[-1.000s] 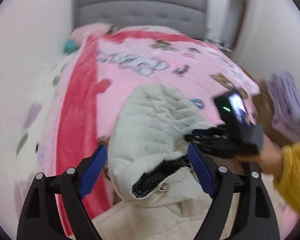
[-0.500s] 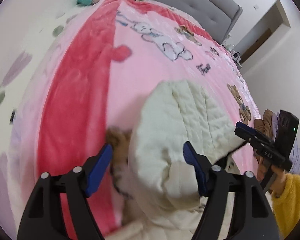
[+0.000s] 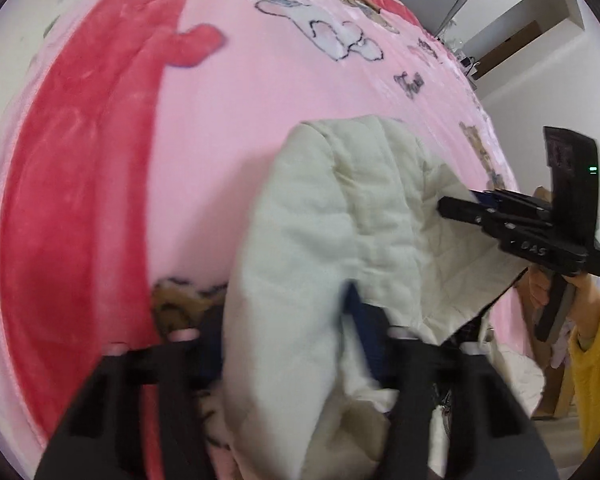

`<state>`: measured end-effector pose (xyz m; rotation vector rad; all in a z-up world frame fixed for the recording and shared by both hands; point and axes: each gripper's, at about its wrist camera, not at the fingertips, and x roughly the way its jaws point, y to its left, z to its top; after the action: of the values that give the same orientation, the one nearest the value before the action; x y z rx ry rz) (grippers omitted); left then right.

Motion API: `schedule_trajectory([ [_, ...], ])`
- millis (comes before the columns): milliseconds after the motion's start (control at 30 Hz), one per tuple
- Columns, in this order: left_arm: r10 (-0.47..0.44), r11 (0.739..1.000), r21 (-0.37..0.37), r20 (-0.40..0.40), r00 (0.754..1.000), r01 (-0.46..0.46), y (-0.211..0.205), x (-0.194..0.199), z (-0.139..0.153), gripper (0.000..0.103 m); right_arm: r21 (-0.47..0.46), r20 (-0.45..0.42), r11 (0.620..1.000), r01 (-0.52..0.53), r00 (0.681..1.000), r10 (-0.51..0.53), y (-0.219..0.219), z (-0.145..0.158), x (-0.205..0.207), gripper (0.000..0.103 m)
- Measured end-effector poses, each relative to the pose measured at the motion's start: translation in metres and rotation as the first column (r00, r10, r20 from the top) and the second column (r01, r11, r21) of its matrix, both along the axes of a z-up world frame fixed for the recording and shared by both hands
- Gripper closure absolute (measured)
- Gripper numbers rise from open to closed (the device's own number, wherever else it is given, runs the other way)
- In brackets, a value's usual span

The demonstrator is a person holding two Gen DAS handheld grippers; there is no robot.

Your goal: Fold large clothes

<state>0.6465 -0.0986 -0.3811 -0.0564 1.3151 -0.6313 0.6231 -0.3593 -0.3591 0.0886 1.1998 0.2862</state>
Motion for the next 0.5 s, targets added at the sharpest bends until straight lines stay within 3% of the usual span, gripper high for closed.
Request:
schedule_trajectory([
  [100,-0.030,0.998,0.050,0.080,0.996,0.026,-0.014,-0.007,0.008,0.084,-0.040,0.078,0.999,-0.031,0.996,0.034,0.003,0.012,-0.011,0.095],
  [167,-0.046,0.997,0.069,0.142,0.989,0.036,-0.025,-0.011,0.024,0.088,0.002,0.156,1.000,-0.015,0.988,0.014,-0.006,0.032,-0.023,0.096],
  [267,-0.094,0.996,0.020,0.196,0.976,0.092,-0.035,-0.019,0.058,0.090,0.044,0.253,0.999,0.004,0.967,-0.015,-0.026,0.067,-0.056,0.096],
  [400,-0.223,0.970,-0.031,0.273,0.936,0.241,-0.031,-0.059,0.112,0.090,0.087,0.349,0.996,-0.026,0.937,-0.006,-0.040,0.111,-0.128,0.096],
  [500,-0.293,0.948,-0.024,0.315,0.903,0.316,-0.030,-0.098,0.134,0.090,0.071,0.409,0.996,-0.055,0.912,0.021,-0.032,0.135,-0.189,0.096],
])
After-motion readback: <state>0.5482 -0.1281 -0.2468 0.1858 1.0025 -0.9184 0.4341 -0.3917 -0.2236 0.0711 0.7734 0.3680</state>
